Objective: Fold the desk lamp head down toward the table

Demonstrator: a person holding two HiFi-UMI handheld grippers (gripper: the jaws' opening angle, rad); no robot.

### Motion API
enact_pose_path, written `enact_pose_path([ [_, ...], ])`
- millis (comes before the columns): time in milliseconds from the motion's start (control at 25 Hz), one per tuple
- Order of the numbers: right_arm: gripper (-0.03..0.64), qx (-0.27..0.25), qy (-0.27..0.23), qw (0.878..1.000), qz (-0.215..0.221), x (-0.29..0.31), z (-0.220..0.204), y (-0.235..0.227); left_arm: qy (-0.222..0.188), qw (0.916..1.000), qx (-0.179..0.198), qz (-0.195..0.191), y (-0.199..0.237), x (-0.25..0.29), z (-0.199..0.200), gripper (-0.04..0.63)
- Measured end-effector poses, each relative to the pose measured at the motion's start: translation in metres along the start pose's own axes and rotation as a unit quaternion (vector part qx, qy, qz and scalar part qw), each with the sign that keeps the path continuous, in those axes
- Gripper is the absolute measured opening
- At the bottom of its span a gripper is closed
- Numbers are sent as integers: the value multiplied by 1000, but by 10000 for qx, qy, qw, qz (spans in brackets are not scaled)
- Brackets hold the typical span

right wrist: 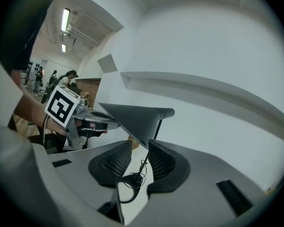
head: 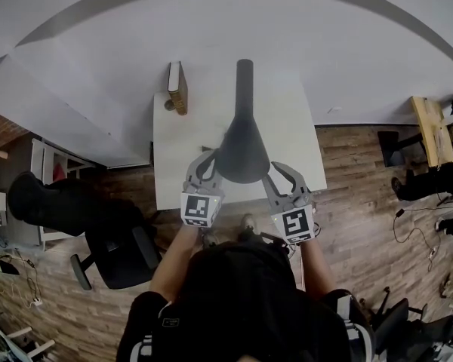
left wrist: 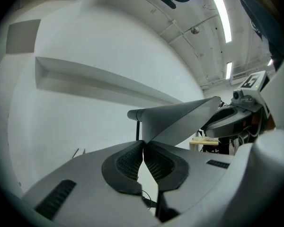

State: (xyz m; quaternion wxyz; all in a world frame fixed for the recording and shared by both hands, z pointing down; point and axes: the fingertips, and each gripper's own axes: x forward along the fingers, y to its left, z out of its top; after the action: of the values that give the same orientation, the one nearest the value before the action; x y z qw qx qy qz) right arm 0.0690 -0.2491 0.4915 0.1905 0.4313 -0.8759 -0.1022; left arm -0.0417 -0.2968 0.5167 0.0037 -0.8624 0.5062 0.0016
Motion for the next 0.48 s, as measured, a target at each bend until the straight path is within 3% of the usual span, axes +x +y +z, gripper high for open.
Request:
enact_pose_path([
  [320, 138, -1067, 110, 9942, 119, -8, 23, 10, 16, 10000, 41, -8, 0, 0, 0, 31],
  [480, 137, -1302, 111, 9913, 129, -4, 24, 13, 22, 10000, 34, -12, -1, 0, -1, 31],
])
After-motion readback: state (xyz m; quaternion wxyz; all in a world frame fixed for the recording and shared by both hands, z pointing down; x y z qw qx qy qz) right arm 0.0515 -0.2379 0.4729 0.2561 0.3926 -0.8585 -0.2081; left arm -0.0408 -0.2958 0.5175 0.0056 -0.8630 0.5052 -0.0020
